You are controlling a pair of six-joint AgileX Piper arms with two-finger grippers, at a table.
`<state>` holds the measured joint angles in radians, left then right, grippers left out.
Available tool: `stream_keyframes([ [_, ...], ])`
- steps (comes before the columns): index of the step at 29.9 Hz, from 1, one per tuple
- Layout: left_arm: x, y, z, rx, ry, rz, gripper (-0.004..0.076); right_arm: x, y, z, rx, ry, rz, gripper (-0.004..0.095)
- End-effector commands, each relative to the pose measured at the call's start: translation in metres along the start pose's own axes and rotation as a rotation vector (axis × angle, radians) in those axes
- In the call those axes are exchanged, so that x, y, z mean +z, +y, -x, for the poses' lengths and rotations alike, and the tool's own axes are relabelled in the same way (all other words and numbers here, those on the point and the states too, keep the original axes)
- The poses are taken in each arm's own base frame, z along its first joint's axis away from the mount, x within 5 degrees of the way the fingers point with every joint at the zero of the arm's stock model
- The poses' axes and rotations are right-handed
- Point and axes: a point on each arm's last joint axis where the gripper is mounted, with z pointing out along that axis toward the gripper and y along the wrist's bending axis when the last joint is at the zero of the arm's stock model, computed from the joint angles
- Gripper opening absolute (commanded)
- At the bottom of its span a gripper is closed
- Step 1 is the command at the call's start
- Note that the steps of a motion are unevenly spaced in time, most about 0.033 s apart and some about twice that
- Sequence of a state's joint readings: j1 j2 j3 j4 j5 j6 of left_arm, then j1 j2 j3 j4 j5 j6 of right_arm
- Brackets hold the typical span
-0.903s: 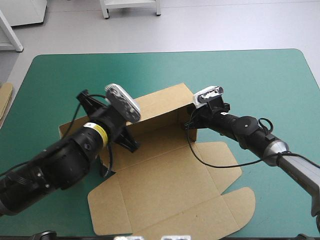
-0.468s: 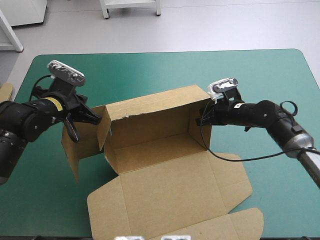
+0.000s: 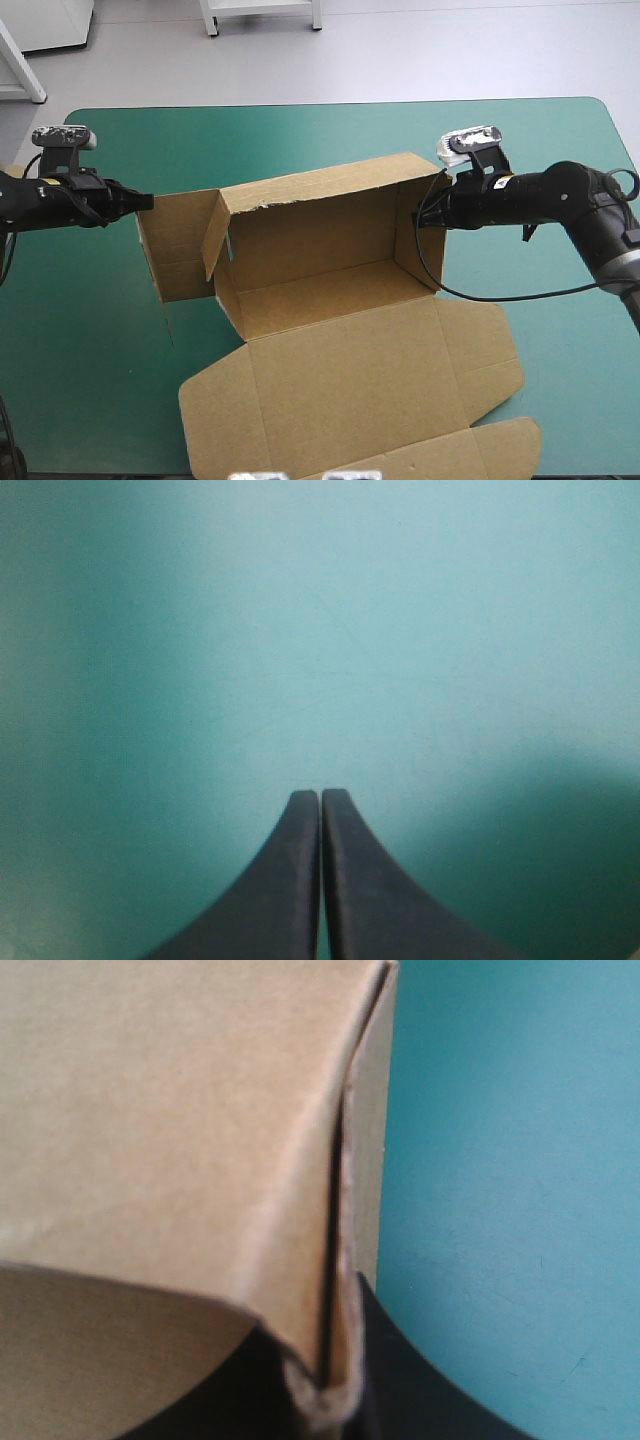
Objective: Fold the box
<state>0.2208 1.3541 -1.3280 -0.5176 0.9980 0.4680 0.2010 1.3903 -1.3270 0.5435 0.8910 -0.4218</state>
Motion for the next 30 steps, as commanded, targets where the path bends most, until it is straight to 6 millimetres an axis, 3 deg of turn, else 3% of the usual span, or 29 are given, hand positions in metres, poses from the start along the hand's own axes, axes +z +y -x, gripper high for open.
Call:
stream_keyframes([
  [1,-0.002,0.006,0.010,-0.056,-0.060,-0.051,-0.0007,-0.025,0.011,0.023,0.024,-0.097,0.028,-0.0004],
  [7,0.013,0.032,0.007,-0.119,-0.012,-0.004,-0.0008,-0.020,-0.004,0.036,0.091,-0.061,0.042,-0.0004],
  [16,0.017,0.081,0.005,-0.234,-0.072,0.108,-0.0008,-0.019,-0.015,0.043,0.112,-0.044,0.047,-0.0004],
  [20,0.026,0.086,0.001,-0.257,-0.036,0.087,-0.0008,-0.015,-0.015,0.043,0.120,-0.039,0.062,-0.0004],
  [30,0.028,0.071,0.001,-0.300,-0.005,-0.088,-0.0008,0.005,-0.026,0.058,0.155,-0.008,0.084,-0.0004],
])
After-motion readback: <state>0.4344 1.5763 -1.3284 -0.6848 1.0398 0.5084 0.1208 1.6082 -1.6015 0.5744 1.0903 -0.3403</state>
